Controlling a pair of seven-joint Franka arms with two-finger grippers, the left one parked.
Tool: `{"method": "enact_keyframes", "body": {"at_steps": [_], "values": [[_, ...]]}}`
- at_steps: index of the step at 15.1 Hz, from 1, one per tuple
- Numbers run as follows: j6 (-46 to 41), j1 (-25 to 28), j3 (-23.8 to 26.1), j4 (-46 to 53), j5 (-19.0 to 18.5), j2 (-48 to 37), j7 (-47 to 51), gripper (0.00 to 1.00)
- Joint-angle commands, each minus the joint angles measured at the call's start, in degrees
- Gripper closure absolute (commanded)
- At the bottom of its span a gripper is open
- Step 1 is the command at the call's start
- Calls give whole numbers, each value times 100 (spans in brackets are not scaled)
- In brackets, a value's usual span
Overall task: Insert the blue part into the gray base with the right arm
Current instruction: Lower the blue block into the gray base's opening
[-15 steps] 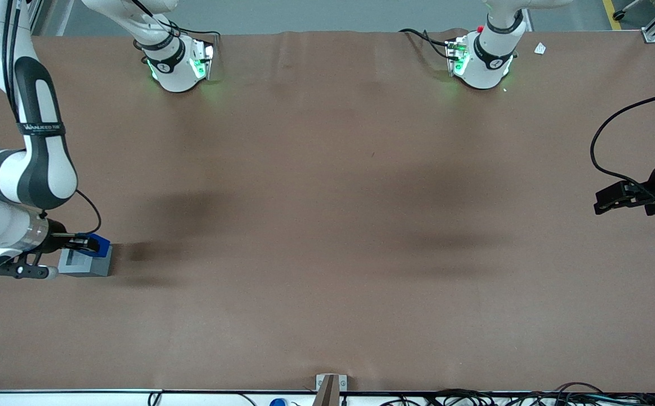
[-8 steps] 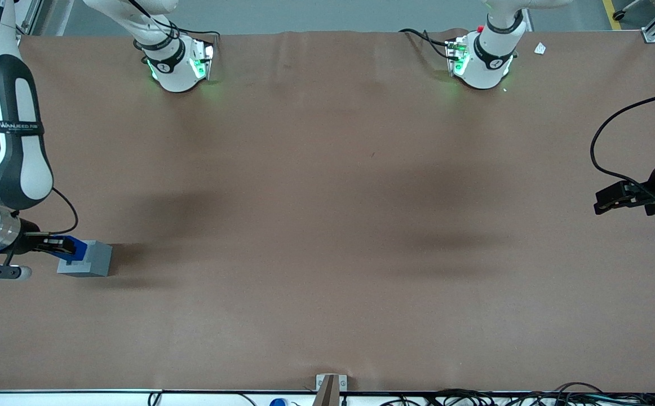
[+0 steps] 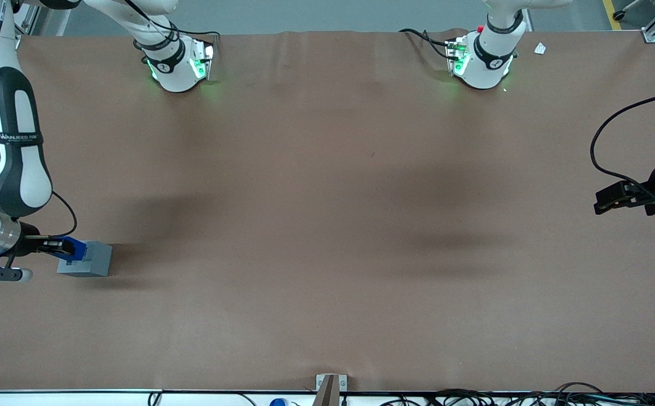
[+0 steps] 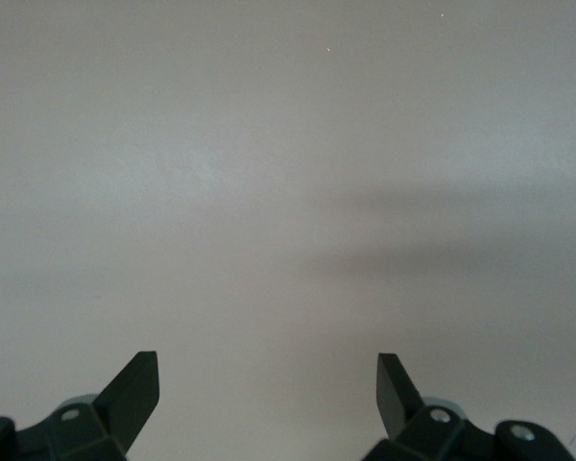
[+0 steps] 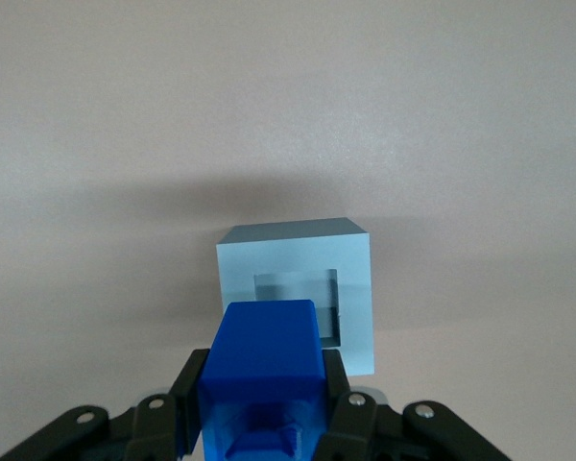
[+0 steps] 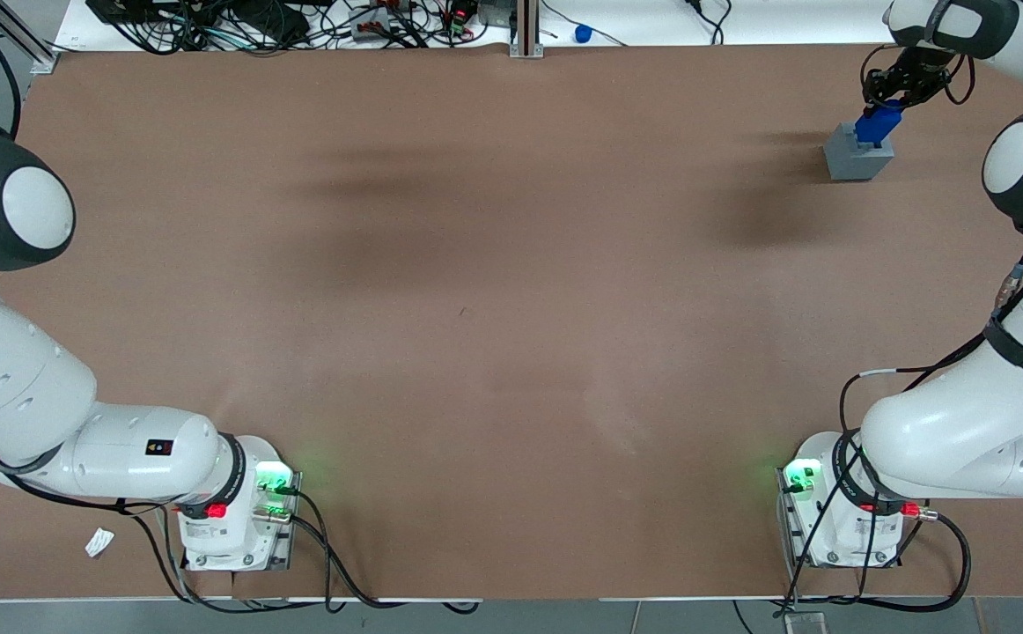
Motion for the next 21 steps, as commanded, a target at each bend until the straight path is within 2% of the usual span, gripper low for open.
{"method": "enact_keyframes", "body": {"at_steps": [1,21], "values": [[-16,-125,82,169,-75,137,-196,97],[-69,-169,83,415,-31,427,-144,97]]}}
